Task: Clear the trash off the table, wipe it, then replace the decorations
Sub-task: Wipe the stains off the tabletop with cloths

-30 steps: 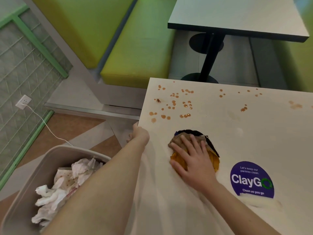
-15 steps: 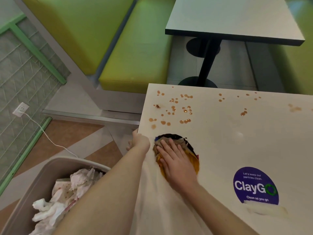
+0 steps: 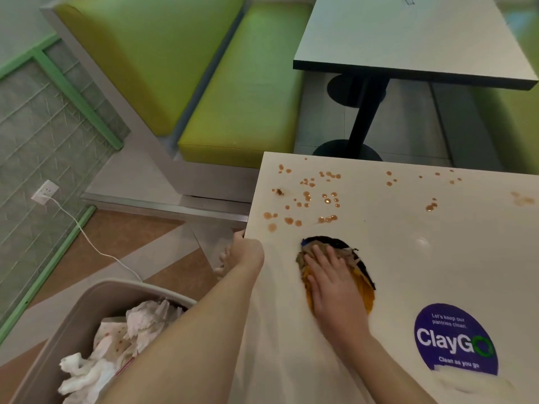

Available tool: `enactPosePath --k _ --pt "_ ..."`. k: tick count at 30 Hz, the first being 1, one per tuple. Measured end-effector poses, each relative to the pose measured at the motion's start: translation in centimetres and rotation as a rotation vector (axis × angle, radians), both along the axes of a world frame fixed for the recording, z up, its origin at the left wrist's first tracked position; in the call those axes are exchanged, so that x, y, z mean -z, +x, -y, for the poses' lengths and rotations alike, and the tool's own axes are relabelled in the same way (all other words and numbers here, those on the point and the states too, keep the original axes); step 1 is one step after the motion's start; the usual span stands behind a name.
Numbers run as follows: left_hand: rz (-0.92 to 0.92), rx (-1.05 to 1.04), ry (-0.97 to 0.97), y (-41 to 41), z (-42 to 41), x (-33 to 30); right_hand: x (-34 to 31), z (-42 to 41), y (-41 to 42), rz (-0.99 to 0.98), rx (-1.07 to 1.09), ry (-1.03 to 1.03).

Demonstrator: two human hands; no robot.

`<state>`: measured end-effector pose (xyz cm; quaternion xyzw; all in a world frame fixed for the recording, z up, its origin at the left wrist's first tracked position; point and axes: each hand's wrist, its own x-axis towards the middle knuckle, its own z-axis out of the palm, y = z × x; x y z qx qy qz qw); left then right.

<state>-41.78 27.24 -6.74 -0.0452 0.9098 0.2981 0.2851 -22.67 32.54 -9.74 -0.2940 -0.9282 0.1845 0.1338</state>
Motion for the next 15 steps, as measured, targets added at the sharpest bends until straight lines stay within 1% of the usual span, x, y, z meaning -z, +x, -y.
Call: enactPosePath --k 1,4,7,9,12,15 --pt "-0.037 0.027 -0.049 -0.4 0.0 0.2 -0.3 -1.6 0.2 0.011 0.080 -0.020" --pt "-0.128 0.084 -0.046 -1.8 -0.5 0.2 -0.7 -6.1 -0.2 -0.041 0.281 -0.132" --pt "-0.101 0.107 0.020 -3.6 -1.6 1.1 -1.1 -9.3 -1.9 -0.191 0.388 -0.268" --pt "-0.056 0.093 0.079 -4.6 -2.3 1.5 -1.1 -11.5 -3.7 -0.235 0.443 -0.300" --pt "-0.008 0.078 0.156 -5.1 -3.1 1.9 -1.1 -13.9 -6.9 -0.223 0.430 -0.333" --pt "-0.033 0.082 0.188 -5.4 -3.4 2.7 -1.5 -13.7 -9.4 -0.141 0.271 -0.274"
